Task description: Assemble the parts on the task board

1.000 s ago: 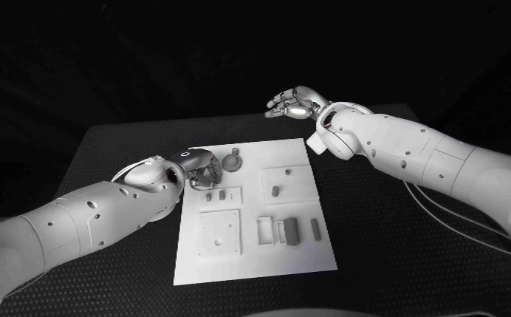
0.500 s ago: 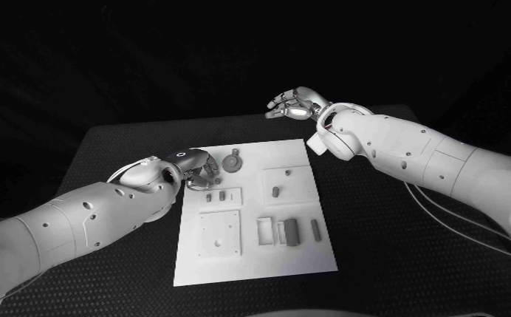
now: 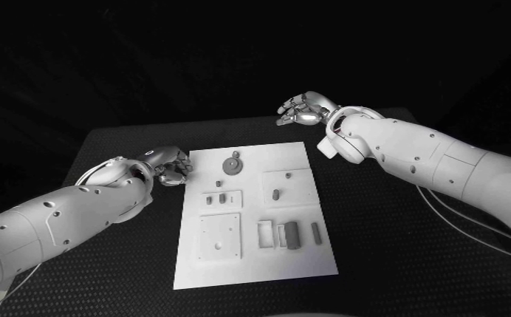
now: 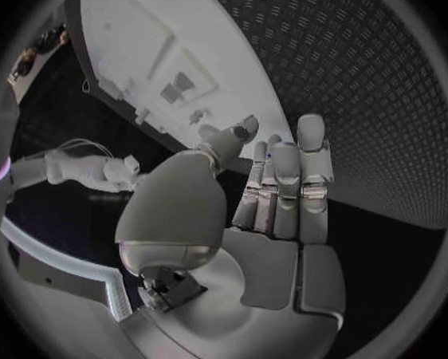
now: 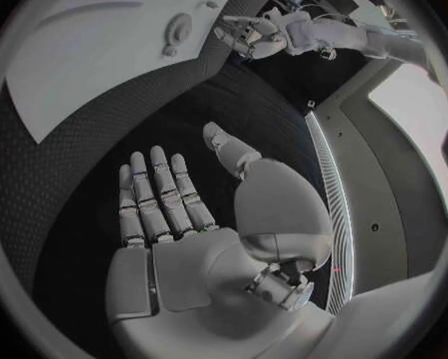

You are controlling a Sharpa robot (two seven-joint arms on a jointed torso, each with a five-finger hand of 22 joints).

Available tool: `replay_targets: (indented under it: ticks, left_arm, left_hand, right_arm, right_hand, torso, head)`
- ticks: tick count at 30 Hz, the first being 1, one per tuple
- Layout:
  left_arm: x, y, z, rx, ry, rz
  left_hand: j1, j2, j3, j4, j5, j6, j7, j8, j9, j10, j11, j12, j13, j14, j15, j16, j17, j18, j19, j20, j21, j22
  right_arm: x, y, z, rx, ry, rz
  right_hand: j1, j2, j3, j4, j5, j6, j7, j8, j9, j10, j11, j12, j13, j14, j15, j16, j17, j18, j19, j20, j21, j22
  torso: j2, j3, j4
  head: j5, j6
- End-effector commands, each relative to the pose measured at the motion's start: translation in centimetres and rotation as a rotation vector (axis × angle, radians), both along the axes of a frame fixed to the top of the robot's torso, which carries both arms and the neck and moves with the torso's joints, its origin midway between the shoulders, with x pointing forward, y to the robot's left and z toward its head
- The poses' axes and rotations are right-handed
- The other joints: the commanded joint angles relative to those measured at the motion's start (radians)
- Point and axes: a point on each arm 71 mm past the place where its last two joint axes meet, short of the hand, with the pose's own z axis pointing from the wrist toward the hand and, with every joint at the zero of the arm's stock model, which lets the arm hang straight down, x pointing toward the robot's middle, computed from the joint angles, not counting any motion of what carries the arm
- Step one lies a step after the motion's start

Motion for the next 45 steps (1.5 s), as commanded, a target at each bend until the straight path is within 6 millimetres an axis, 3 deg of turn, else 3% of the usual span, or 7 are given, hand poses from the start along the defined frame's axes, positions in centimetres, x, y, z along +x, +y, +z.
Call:
replay_targets:
  ticks: [1,5,14,18,25,34,45]
  left_arm:
    - [0.1,1.0,0.8,-0.35,0.128,0.108]
    - [-0.5,1.2,1.5,-0.515,0.159,0.09]
    - [-1.3,2.3,2.8,-0.792,0.2,0.127]
    - [-1.5,2.2,3.0,-0.854,0.217,0.128]
    - [-2.3,1.2,3.3,-0.901,0.23,0.087]
    - [-2.3,1.4,3.5,-0.947,0.217,0.108]
    - [-2.4,1.2,3.5,-0.96,0.232,0.108]
  left_hand:
    - [-0.01,0.007,0.007,-0.003,0.003,0.006,-0.002,0.005,0.0,0.032,-0.007,0.011,0.01,-0.017,-0.014,-0.02,-0.008,0.066,-0.027,-0.004,-0.018,0.015]
    - [-0.032,0.014,0.023,-0.003,0.011,0.012,-0.006,0.013,0.003,0.027,0.006,0.002,0.02,-0.164,0.007,-0.143,-0.065,0.023,-0.189,0.03,-0.12,-0.023]
    - [-0.08,0.018,-0.006,-0.002,0.012,-0.03,-0.002,0.015,0.004,-0.053,0.055,-0.044,0.014,-0.377,0.13,-0.487,-0.21,-0.061,-0.492,0.107,-0.241,-0.211]
    - [-0.081,0.026,-0.036,-0.007,0.011,-0.042,-0.006,0.021,0.008,-0.074,0.052,-0.039,0.001,-0.39,0.155,-0.577,-0.234,-0.045,-0.536,0.135,-0.236,-0.292]
    - [-0.082,0.015,-0.072,-0.006,0.034,-0.048,0.0,0.025,0.009,-0.075,0.054,-0.04,-0.008,-0.402,0.169,-0.637,-0.237,-0.04,-0.531,0.145,-0.238,-0.344]
    - [-0.074,0.021,-0.089,-0.006,0.028,-0.039,-0.001,0.033,0.01,-0.059,0.055,-0.035,-0.009,-0.389,0.169,-0.657,-0.228,-0.035,-0.524,0.148,-0.236,-0.369]
    - [-0.08,0.026,-0.104,-0.006,0.018,-0.038,0.002,0.035,0.009,-0.053,0.058,-0.036,-0.011,-0.381,0.168,-0.668,-0.222,-0.033,-0.518,0.147,-0.236,-0.383]
  right_arm:
    - [-0.5,-0.1,-0.8,-0.158,0.001,0.07]
    - [-1.1,-0.9,-1.1,-0.222,0.0,0.072]
    - [-3.0,-0.3,-2.1,-0.446,-0.066,0.166]
    - [-3.8,0.1,-2.6,-0.553,-0.097,0.205]
    - [-5.2,-0.4,-4.1,-0.694,-0.086,0.257]
    - [-6.5,0.4,-4.9,-0.735,-0.116,0.302]
    - [-7.2,2.0,-5.3,-0.762,-0.157,0.339]
  right_hand:
    - [0.022,-0.009,0.004,-0.004,-0.001,0.029,0.034,0.017,0.009,0.051,-0.022,0.027,0.014,0.036,-0.015,0.019,0.011,0.024,0.036,-0.002,0.004,-0.008]
    - [0.035,-0.016,0.003,-0.004,-0.002,0.058,0.02,0.034,0.018,0.101,-0.045,0.055,0.033,0.093,-0.04,0.05,0.031,0.046,0.097,-0.005,0.012,-0.019]
    - [0.046,-0.026,-0.004,-0.004,-0.002,0.077,0.012,0.042,0.027,0.168,-0.078,0.094,0.07,0.194,-0.086,0.099,0.073,0.09,0.221,-0.009,0.022,-0.044]
    - [0.048,-0.039,-0.008,-0.003,-0.002,0.094,0.003,0.05,0.033,0.232,-0.111,0.136,0.101,0.261,-0.121,0.137,0.1,0.115,0.297,-0.014,0.045,-0.045]
    - [0.034,-0.059,-0.011,0.001,-0.002,0.084,0.002,0.038,0.031,0.241,-0.117,0.153,0.137,0.308,-0.144,0.153,0.132,0.137,0.361,-0.014,0.046,-0.06]
    - [0.08,-0.052,0.018,-0.003,-0.001,0.063,-0.004,0.02,0.021,0.132,-0.067,0.052,0.104,0.384,-0.18,0.17,0.163,0.164,0.444,-0.02,0.065,-0.058]
    - [0.077,-0.044,0.017,-0.002,-0.002,0.12,-0.005,0.037,0.018,0.167,-0.074,-0.009,0.068,0.492,-0.214,0.219,0.219,0.168,0.568,-0.058,0.104,-0.046]
  torso:
    - [0.0,-0.0002,-0.0003]
    - [-0.001,-0.0005,-0.0001]
    - [-0.003,0.0003,0.0014]
    - [-0.003,-0.0019,0.0032]
    - [-0.002,-0.0037,0.0053]
    - [-0.002,-0.0027,0.0005]
    - [-0.001,-0.0047,0.0048]
  head:
    - [-0.004,0.01]
    - [-0.012,0.019]
    - [-0.001,0.027]
    - [0.003,0.028]
    - [0.007,0.03]
    - [0.013,0.027]
    - [0.008,0.023]
